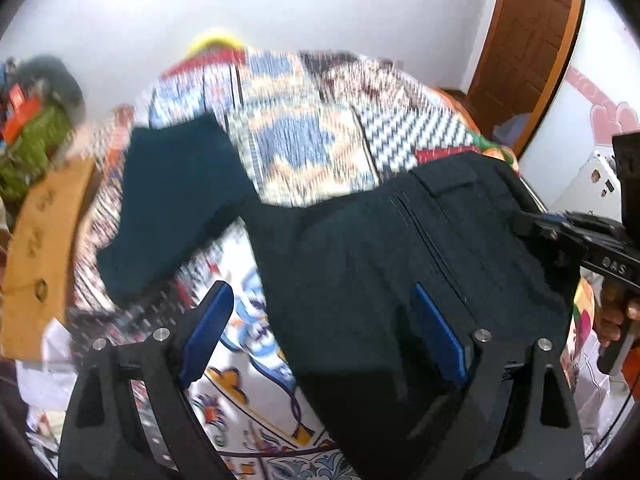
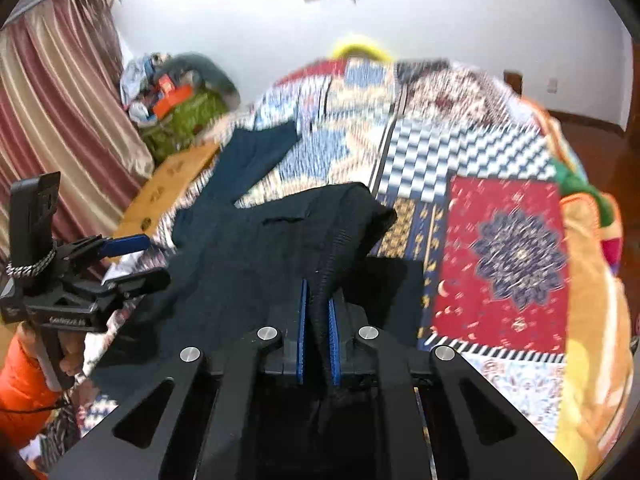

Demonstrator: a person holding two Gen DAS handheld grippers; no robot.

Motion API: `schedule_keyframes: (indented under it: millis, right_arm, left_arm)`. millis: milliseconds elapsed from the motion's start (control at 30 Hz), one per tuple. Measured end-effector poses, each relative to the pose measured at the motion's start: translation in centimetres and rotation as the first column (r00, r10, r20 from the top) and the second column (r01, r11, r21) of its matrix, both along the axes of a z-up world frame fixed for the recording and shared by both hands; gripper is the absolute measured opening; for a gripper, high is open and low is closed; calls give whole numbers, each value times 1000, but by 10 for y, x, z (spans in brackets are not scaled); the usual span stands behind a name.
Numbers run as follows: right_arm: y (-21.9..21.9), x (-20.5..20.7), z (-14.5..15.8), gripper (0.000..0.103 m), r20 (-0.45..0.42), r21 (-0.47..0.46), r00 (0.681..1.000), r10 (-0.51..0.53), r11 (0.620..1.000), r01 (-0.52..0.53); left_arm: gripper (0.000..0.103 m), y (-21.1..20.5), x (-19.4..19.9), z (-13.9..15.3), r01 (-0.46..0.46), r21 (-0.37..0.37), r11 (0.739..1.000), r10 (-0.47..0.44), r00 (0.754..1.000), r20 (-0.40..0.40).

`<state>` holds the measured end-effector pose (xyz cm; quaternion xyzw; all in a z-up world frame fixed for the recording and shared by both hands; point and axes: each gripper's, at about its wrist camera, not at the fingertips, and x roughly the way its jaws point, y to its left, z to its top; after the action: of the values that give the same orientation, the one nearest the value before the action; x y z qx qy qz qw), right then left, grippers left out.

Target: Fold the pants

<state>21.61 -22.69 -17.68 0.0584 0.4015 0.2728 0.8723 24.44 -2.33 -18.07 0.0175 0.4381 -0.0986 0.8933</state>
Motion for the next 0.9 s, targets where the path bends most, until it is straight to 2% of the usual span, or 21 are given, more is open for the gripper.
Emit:
schedule_keyframes:
  millis: [100,167,267,300,367,433,500,600,633,700,800,900]
  right_arm:
    - [-14,-12,10,7,16,6,1000,-13,1000,13]
    - [-18,-16,5,7,23,-38,999,-31,999,32]
    - [-22,-10,-18,9,-44,-85,997,-69,994,65]
    - [-24,-7,-28,12,-84,-103,994,-69,993,60]
    - [-25,-3,-44,13,-141,-150,988,-70,988,49]
    - [-25,-5,-45,19,-138,-172,988,-68,984,44]
    - [-26,-7,-35,27,-111,-193,991,-72,980,49]
    - [-30,-12,-19,43,-65,-166,994,-85,983,73]
    - [-32,-17,-14,46,-47,-157,995,-91,984,83]
    - [-35,-23,-8,46,-23,-143,995,-95,986,91]
    - [-37,-38,-6,46,-9,-123,996,-93,988,92]
    - [-41,-52,-9,46,-16,-111,995,-97,989,94]
  left_arm:
    - [91,0,1,18,-9,23,1000,8,999,50]
    - [91,-2,7,19,-16,38,999,14,999,51]
    - [91,-10,17,1,-10,75,997,9,1000,8]
    - [91,-12,19,-7,-4,85,996,5,1000,-10]
    - [91,-20,24,-31,22,115,993,-14,997,-71]
    - [91,-26,27,-54,42,136,990,-26,993,-118]
    - [92,-26,26,-59,37,115,993,-26,995,-101]
    - [92,-26,28,-57,43,113,993,-30,993,-115]
    - [92,-26,29,-55,48,122,991,-34,993,-114]
    - [91,-27,32,-45,59,140,988,-44,994,-105]
    - [91,-30,44,-26,58,187,981,-51,998,-41]
    - [91,-30,74,-12,53,207,977,-51,999,-16]
